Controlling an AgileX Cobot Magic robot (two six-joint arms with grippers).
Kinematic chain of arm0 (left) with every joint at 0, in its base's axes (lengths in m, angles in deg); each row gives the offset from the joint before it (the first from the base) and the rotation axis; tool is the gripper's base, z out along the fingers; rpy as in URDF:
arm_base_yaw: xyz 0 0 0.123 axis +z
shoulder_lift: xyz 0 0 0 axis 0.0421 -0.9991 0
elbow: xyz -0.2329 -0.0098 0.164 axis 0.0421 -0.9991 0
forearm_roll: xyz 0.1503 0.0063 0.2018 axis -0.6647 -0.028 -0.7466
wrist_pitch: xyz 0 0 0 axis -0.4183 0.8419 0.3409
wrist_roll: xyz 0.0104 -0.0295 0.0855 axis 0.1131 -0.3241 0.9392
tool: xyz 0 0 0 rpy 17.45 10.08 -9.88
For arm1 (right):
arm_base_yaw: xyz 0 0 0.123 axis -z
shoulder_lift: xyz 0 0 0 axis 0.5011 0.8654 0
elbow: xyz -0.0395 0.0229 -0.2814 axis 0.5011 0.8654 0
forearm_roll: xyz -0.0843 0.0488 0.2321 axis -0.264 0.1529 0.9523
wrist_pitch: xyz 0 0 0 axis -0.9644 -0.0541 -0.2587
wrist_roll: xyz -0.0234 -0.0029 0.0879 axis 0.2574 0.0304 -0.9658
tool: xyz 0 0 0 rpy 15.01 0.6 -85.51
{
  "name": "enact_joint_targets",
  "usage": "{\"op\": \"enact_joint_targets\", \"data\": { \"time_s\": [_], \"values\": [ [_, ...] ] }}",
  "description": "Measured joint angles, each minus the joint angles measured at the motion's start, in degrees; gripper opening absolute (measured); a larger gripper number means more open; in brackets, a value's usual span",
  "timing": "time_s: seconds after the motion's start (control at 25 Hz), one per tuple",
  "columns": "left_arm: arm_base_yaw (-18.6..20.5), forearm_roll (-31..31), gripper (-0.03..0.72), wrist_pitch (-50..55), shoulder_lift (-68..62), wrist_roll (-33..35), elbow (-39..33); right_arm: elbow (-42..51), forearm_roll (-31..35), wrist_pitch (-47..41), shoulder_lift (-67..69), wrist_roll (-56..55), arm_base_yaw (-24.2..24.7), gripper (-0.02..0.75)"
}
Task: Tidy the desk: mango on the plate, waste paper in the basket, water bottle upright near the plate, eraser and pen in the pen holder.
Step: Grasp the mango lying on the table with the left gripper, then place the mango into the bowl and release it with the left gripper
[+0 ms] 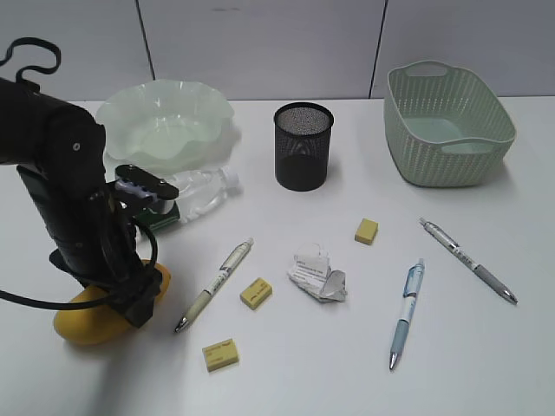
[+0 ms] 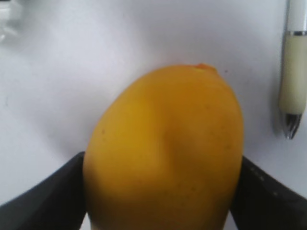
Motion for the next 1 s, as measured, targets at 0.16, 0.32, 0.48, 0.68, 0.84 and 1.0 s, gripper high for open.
{"op": "enact_joint_targets", "data": {
  "time_s": [0.16,0.32,0.48,0.68,0.84,1.0],
  "values": [
    [0.0,0.0,0.618,-0.01,-0.3,0.0,0.06,0.0,0.0,0.0,0.0,0.0,0.0,0.394],
    [0.0,0.0,0.618,0.23,-0.3,0.0,0.11,0.0,0.0,0.0,0.0,0.0,0.0,0.394],
    [0.0,0.08,0.617,1.11,-0.04,0.0,0.17,0.0,0.0,0.0,0.0,0.0,0.0,0.394],
    [0.23,0.23,0.617,7.61,7.24,-1.27,0.46,0.0,0.0,0.0,0.0,0.0,0.0,0.394],
    [2.14,0.38,0.617,12.92,13.82,-4.61,5.58,0.0,0.0,0.0,0.0,0.0,0.0,0.394],
    [6.5,0.48,0.617,15.63,14.96,-8.76,15.17,0.0,0.0,0.0,0.0,0.0,0.0,0.394]
  ]
}}
